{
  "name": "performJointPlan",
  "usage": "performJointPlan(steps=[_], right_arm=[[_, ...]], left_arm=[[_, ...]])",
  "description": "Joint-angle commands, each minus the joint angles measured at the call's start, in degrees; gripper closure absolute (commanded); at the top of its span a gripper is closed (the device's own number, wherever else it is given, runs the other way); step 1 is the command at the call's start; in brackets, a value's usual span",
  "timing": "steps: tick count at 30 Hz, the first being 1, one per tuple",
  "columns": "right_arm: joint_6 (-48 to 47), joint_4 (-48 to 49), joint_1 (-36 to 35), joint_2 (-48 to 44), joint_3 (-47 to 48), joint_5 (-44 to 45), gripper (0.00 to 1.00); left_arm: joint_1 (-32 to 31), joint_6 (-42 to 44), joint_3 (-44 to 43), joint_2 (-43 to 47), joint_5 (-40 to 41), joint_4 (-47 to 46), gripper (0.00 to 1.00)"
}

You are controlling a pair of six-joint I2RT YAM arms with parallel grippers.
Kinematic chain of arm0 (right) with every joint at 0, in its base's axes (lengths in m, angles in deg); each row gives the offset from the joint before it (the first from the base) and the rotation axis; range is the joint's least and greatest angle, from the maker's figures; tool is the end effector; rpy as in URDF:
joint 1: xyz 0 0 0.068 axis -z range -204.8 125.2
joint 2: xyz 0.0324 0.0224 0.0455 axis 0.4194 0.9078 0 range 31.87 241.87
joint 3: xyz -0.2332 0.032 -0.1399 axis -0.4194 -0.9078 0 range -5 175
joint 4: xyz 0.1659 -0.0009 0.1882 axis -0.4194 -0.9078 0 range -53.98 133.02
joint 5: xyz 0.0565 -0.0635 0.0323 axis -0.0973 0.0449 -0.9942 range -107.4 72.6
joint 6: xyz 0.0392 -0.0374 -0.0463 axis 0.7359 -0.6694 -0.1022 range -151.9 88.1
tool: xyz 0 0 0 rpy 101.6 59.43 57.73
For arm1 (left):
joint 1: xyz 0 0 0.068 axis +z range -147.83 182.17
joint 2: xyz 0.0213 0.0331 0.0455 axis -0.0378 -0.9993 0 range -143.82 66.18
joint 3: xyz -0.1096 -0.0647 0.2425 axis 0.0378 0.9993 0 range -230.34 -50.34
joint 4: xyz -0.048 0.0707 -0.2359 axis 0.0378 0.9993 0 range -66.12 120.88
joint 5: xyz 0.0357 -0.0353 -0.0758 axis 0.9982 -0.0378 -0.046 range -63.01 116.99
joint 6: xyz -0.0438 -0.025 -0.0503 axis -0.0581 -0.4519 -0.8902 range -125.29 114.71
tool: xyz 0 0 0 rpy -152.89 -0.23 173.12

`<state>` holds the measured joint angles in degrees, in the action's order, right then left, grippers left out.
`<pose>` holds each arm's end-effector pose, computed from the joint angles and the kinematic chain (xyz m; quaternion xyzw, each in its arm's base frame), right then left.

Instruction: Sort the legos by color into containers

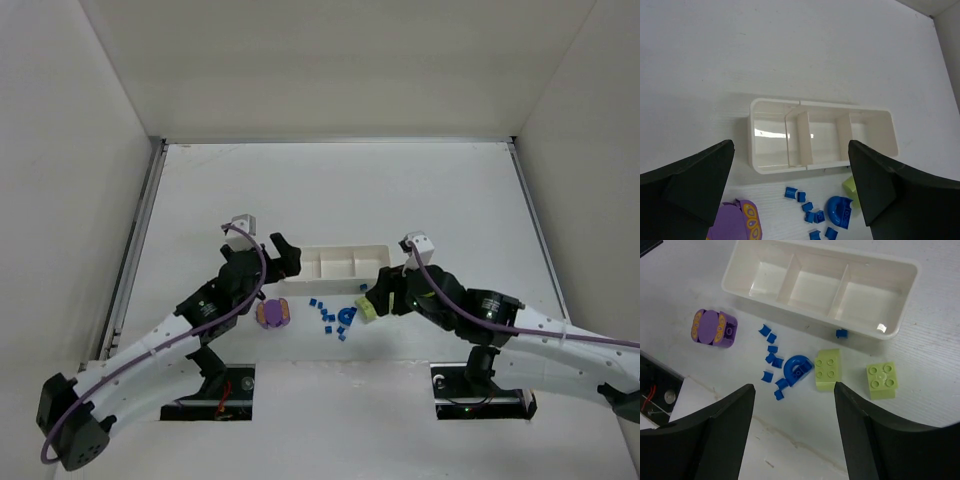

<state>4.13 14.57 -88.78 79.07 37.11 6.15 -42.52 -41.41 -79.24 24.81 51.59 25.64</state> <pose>0.1020 0.1555 0.2764 -0.1146 0.8603 0.2392 0.4353 0.1491 -0.1132 0.2655 -0.0728 0.7787 -0.2609 0.5659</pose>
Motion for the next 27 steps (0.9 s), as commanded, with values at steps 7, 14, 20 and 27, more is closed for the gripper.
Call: performJointPlan(steps=[7,14,20,27], right_arm=[[-5.4,5.3,1.5,2.6,-1.9,-1.1,0.66],[-6.6,6.5,2.9,8.1,-2.2,-0.9,0.83],[-9.0,10.8,2.9,14.5,-2.5,-2.4,0.43],[-9.7,14.2,4.7,20.9,-2.9,-5.5,0.45]], left_arm=[[0.5,4.1,-4.4,-9.5,1.3,-16.6,0.0],[1.9,7.2,-6.4,-18.0,0.5,-25.3,0.0],[4.2,6.9,4.6,-11.8,-9.7,-39.4,0.49],[4.3,6.8,5.5,-15.5,-12.2,-41.3,0.58]])
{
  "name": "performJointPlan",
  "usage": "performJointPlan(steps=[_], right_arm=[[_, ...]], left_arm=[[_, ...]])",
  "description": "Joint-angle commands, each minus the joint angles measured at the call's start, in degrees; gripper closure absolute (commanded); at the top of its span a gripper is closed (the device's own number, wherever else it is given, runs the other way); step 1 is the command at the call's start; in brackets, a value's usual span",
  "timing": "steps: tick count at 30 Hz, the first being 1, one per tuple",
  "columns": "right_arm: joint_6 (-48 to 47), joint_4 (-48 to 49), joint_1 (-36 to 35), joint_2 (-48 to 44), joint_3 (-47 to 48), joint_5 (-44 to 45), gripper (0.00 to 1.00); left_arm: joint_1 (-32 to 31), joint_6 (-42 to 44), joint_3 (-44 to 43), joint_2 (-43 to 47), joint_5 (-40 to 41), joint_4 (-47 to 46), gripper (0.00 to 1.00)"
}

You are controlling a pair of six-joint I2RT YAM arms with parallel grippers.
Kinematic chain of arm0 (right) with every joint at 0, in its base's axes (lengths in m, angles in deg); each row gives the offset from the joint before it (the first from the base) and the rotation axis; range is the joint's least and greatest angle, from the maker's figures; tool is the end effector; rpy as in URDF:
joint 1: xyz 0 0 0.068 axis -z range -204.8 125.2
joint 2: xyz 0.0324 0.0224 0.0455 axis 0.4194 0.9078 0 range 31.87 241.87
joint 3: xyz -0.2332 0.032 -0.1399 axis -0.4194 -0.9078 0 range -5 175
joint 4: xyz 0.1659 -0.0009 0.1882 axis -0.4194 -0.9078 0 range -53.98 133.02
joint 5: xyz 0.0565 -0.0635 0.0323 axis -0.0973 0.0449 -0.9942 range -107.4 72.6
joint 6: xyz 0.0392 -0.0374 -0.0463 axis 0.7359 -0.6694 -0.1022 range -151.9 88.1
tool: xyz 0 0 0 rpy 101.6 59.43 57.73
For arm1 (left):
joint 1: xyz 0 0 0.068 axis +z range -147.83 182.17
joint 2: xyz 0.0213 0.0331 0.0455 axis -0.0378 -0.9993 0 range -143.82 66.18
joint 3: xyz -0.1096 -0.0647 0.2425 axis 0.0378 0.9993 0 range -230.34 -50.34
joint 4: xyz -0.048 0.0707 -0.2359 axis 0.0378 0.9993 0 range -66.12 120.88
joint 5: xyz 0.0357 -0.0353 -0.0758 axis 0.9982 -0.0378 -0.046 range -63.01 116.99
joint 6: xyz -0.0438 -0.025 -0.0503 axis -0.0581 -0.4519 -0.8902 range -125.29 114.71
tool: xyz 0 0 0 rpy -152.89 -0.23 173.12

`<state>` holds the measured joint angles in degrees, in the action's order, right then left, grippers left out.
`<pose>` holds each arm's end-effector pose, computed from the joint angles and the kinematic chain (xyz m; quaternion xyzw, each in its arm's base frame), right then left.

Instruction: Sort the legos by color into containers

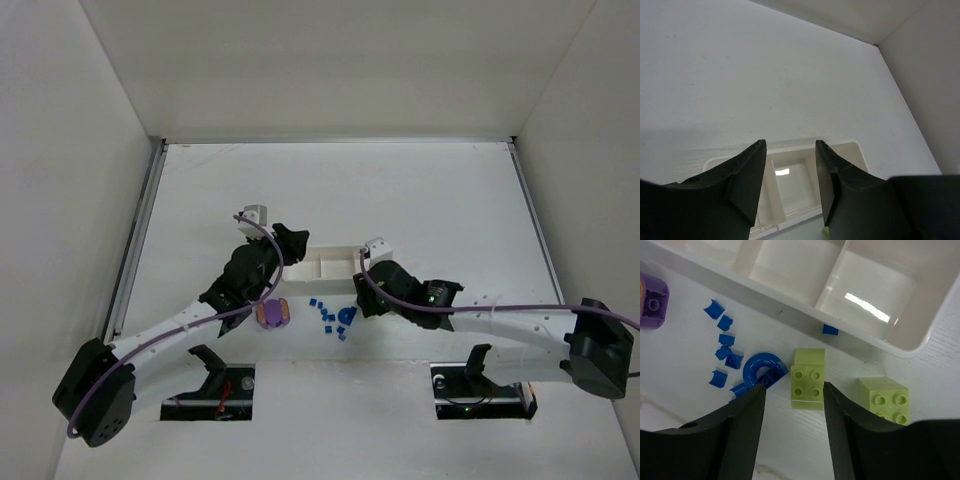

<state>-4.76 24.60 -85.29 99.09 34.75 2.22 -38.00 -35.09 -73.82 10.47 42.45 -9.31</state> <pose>0.1365 0.2012 0.2105 -0.2008 0.8932 0.1422 0.3763 0.1865 -0.1370 0.2608 -0.0327 0.7006 -0.3278 0.6330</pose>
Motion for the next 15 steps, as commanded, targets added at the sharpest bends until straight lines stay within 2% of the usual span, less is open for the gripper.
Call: performJointPlan(steps=[1,9,13,15], right_arm=[[-0.7,4.2,1.6,1.7,-0.5,-2.2,0.46],[0.5,6.3,2.6,7.9,-1.2,-3.3,0.48],[0.5,6.0,2.5,9.5,-0.5,-3.7,0.48],[0.7,5.9,2.5,9.5,-0.5,-3.1,0.52]], left_arm=[[-0.4,0.4,0.2,-1.9,-3.3,-7.1,0.57],[-0.2,0.0,-0.1,-6.4,-5.7,-9.1,0.5],[0.1,-0.3,0.5,-5.0,-6.1,-9.1,0.49],[0.2,-0.3,0.7,-4.2,-5.9,-9.2,0.48]])
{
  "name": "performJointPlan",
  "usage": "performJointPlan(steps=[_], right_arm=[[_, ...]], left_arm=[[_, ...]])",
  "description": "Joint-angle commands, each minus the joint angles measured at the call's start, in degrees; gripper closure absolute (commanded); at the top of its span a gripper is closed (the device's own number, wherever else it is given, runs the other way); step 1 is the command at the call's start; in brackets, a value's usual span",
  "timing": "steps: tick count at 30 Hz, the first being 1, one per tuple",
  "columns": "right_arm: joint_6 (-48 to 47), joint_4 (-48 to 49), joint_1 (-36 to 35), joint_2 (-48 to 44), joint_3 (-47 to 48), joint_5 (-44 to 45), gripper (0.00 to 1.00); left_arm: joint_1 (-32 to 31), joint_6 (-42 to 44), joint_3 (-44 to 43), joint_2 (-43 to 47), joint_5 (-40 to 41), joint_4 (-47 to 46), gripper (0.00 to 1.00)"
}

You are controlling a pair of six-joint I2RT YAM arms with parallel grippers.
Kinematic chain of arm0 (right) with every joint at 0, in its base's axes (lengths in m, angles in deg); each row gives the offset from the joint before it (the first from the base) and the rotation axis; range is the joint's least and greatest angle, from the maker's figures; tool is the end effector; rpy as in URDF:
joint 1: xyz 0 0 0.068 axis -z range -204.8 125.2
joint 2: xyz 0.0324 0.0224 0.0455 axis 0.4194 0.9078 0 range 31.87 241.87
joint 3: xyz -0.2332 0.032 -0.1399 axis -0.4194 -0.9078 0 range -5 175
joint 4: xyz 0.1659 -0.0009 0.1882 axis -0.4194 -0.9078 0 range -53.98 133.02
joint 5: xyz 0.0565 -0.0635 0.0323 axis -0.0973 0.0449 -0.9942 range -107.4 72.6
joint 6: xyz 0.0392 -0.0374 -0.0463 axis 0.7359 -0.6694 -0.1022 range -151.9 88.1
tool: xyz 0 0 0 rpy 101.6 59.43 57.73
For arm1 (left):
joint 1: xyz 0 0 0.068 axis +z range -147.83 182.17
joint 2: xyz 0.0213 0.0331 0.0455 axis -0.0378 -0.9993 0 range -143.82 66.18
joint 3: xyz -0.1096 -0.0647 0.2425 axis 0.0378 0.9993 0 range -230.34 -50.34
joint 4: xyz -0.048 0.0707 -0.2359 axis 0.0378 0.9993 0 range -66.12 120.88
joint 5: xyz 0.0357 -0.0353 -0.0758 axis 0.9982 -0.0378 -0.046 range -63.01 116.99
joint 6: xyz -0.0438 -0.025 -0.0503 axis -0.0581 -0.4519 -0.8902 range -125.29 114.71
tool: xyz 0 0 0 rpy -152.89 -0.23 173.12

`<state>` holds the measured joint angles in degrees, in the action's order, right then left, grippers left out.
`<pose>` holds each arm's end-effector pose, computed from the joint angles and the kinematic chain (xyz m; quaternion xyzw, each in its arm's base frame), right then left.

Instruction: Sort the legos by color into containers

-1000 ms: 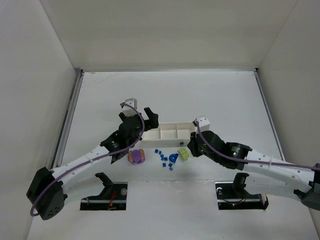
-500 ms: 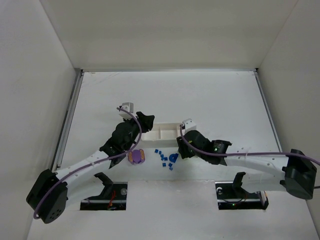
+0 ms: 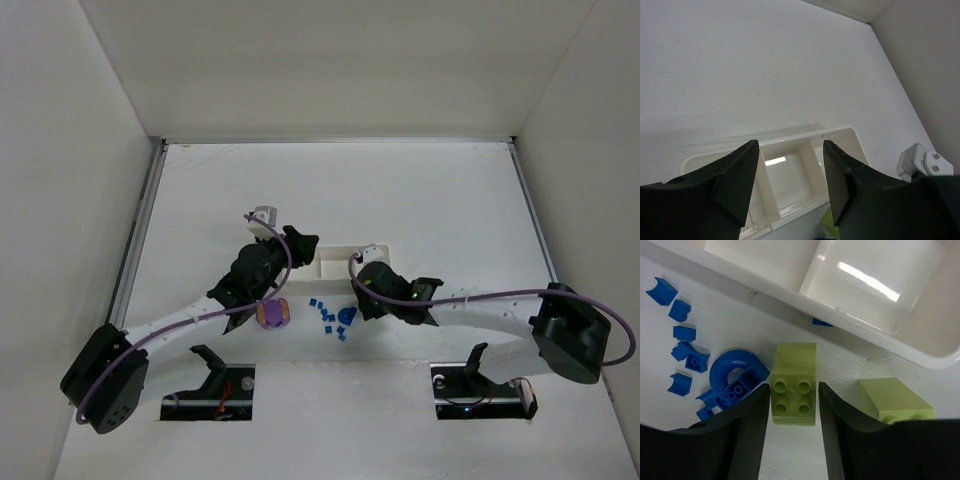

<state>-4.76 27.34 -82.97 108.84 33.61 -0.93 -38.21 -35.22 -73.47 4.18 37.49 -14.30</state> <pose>0.1498 0.2098 0.1683 -0.2092 0.9189 0.1068 0.3170 0.1949 -0.1518 0.2460 0.0005 0.7112 -0.3498 0.6098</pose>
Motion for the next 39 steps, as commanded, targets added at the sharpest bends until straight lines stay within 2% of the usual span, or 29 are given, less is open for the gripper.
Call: performJointPlan(steps=[1,5,7,10,15,19,23,26,32,39], right_arm=[[1.0,3.2,0.2,-0.4,0.4,0.3,0.55],[2.5,3.2,0.3,-3.2,0.0,2.7,0.59],[2.6,3.0,0.3,-5.1,-0.1,3.0,0.69],[2.6,2.5,0.4,-8.0,0.0,3.2,0.75],[2.8,5.7,4.4,-14.5,1.2,0.3,0.75],[3.8,16.3,9.8,-14.5,1.9,-8.9,0.75],[6.2,25.5,13.5,-12.3,2.3,-12.8,0.75],[11.1,29.5,16.3,-11.2,2.8,-14.8,0.75],[22.3,39.0,22.0,-11.3,1.7,-24.3,0.75],[31.5,48.5,24.0,-8.5,0.1,-32.2,0.75]], left_arm=[[0.4,-0.2,0.5,2.3,-1.0,-4.2,0.48],[-0.1,-0.4,0.4,2.2,-1.1,-4.5,0.47],[-0.3,-0.4,0.4,2.1,-1.2,-4.7,0.45],[-0.2,-1.0,0.4,2.3,-1.2,-4.7,0.41],[-0.3,-4.3,0.4,3.7,-4.6,-5.2,0.31],[0.5,-9.3,0.4,4.4,-9.7,-7.4,0.3],[1.5,-14.4,-0.2,4.8,-12.6,-6.9,0.3],[2.5,-19.6,-1.0,5.0,-13.1,-6.6,0.3],[3.2,-29.2,-2.5,3.9,-15.2,-9.0,0.3],[1.8,-34.3,-2.0,-1.3,-17.8,-19.6,0.34]])
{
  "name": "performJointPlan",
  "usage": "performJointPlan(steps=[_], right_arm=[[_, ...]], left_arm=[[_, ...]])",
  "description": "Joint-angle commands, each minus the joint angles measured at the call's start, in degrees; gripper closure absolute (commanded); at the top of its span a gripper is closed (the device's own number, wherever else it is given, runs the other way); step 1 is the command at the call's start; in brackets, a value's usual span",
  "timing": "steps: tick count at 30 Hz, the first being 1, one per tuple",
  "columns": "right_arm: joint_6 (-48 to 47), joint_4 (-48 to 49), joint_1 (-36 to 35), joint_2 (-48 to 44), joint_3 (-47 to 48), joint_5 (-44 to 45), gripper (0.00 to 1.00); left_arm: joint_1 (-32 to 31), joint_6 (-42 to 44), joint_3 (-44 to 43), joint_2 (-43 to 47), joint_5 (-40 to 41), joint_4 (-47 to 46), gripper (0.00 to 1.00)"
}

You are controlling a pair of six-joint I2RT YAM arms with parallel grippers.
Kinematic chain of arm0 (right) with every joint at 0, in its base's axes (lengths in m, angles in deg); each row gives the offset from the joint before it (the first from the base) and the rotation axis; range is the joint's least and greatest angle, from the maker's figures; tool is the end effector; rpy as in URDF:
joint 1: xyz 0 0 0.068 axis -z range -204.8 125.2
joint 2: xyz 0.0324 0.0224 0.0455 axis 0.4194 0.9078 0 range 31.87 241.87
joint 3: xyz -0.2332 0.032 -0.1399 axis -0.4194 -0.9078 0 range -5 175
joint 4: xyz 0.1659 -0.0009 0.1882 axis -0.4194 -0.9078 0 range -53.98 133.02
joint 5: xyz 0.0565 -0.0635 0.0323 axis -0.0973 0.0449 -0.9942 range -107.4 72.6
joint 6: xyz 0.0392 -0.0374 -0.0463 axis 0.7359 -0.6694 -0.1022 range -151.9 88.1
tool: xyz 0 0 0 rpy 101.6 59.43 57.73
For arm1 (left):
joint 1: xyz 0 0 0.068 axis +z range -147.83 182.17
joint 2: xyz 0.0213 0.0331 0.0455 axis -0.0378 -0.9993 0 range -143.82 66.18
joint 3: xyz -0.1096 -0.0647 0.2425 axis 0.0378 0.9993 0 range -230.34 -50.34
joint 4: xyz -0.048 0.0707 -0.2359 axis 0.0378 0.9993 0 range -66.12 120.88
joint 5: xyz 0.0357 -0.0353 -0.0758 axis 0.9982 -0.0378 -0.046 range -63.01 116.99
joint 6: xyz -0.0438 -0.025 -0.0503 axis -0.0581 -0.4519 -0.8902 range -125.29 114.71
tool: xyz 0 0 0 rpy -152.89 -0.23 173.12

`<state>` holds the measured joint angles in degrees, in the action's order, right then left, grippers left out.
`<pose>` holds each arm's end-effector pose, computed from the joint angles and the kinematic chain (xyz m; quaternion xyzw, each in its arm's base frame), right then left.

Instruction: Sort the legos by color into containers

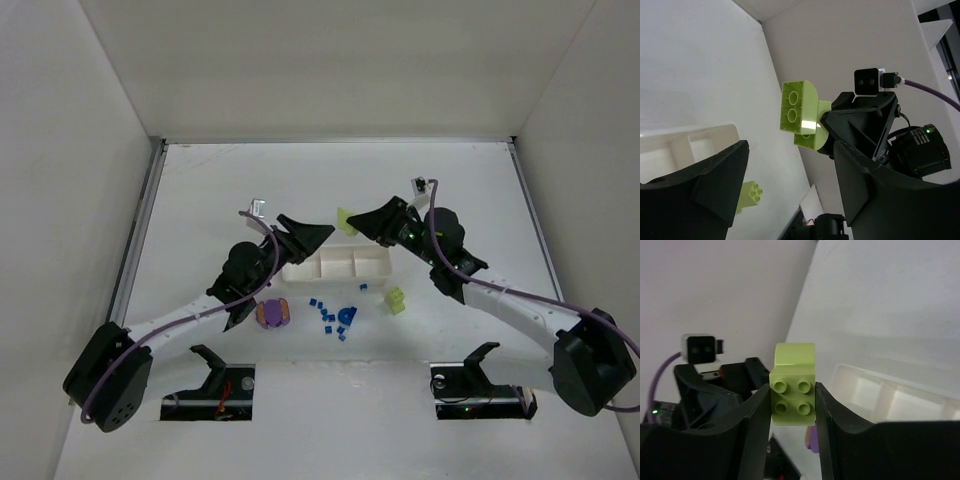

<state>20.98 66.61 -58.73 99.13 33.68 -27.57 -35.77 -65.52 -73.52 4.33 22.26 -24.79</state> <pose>0.2288 0.1664 0.2873 0.0618 0.7342 0.5099 0.4440 0.1905 -0.1547 0.2711 -0.0931 0.6362 -0.5958 0.4813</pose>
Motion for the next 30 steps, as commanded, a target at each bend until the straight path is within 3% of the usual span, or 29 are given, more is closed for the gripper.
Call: performJointPlan(steps=[1,19,24,27,30], right_arm=[[6.1,10.1,-0.2,1.6,-0.2,-5.8,0.74],[17.2,25.6,-1.4,6.0,-5.5,-9.4,0.74],[21.7,32.2,-1.4,8.6,-6.3,-10.7,0.74],[23.6,34.0,-0.9,10.0,-6.8,-10.1,0.73],[24.8,35.6,-0.7,11.2,-7.1,-9.8,0.73]], left_arm=[[-0.8,-4.4,-2.0,-2.2,-2.6,-9.9,0.35],[-2.4,-6.0,-3.3,-7.1,-0.2,-16.0,0.49],[-3.4,-6.0,-3.2,-8.6,1.7,-18.2,0.6],[-3.9,-6.1,-2.7,-8.5,3.2,-19.0,0.6],[-4.1,-6.0,-2.3,-7.9,4.4,-18.6,0.53]])
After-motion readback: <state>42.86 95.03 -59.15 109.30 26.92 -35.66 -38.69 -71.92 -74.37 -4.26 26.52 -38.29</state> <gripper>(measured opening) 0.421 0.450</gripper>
